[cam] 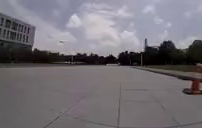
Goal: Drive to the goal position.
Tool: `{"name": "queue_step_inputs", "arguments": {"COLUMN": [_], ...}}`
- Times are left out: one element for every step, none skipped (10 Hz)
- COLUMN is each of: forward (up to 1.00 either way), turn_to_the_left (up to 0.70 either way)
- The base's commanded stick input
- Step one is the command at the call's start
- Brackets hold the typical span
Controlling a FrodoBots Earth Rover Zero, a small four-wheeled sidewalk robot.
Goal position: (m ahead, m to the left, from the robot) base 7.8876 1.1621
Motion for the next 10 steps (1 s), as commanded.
{"name": "queue_step_inputs", "arguments": {"forward": [0.50,0.50,0.50,0.50,0.50,0.50,0.50,0.50,0.50,0.50], "turn_to_the_left": [-0.02,-0.02,-0.02,-0.02,-0.02,-0.02,-0.02,-0.02,-0.02,-0.02]}}
